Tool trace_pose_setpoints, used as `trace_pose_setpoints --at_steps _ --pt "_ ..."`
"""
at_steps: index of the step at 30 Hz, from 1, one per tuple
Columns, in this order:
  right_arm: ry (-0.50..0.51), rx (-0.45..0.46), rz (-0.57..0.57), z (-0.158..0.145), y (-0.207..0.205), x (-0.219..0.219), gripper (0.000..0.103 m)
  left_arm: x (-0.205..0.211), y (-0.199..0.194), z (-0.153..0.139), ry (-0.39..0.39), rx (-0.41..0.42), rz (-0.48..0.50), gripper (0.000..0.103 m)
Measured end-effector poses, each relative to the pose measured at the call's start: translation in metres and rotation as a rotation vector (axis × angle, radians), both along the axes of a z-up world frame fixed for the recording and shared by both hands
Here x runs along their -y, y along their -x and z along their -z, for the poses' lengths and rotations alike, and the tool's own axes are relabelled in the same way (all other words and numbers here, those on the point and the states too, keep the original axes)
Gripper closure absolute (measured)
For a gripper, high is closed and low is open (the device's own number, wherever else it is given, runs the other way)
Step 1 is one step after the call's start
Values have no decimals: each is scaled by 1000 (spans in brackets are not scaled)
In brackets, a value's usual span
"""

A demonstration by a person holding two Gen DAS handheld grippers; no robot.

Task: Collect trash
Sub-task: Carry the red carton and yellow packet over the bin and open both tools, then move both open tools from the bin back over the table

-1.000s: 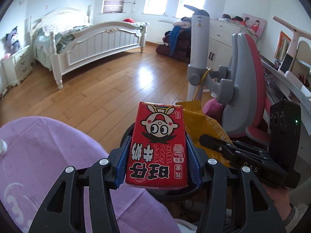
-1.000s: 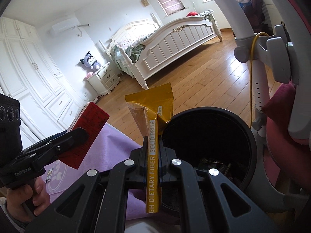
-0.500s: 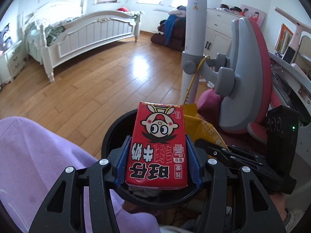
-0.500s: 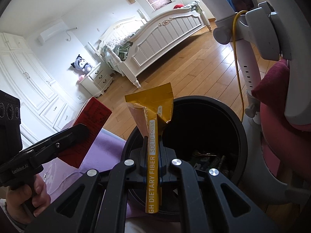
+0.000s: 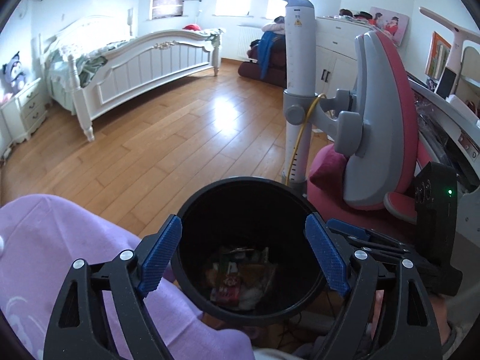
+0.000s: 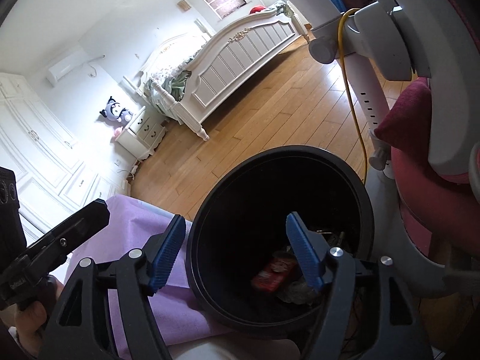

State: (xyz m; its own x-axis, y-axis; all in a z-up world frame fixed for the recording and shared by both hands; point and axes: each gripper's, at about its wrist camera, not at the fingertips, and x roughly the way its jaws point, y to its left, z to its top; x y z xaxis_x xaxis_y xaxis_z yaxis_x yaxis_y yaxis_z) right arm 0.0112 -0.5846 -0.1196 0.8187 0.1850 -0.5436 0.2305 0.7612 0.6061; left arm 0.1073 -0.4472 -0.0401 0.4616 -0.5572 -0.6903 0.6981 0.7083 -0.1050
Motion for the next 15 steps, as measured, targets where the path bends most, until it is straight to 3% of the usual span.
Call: trace_pose_setpoints --at_steps 2,5,9,15 --pt "6 3 -10 -4 0 -5 31 -9 4 -4 4 9 -7 19" --pt "18 5 -34 -11 -2 -18 28 -26 10 -9 7 20 -25 10" --pt "40 15 -86 -22 -9 -41 26 -63 17 -11 -6 34 -77 10" --pt "85 28 -217 -39 -25 -96 25 -151 12 -14 -4 32 -260 10"
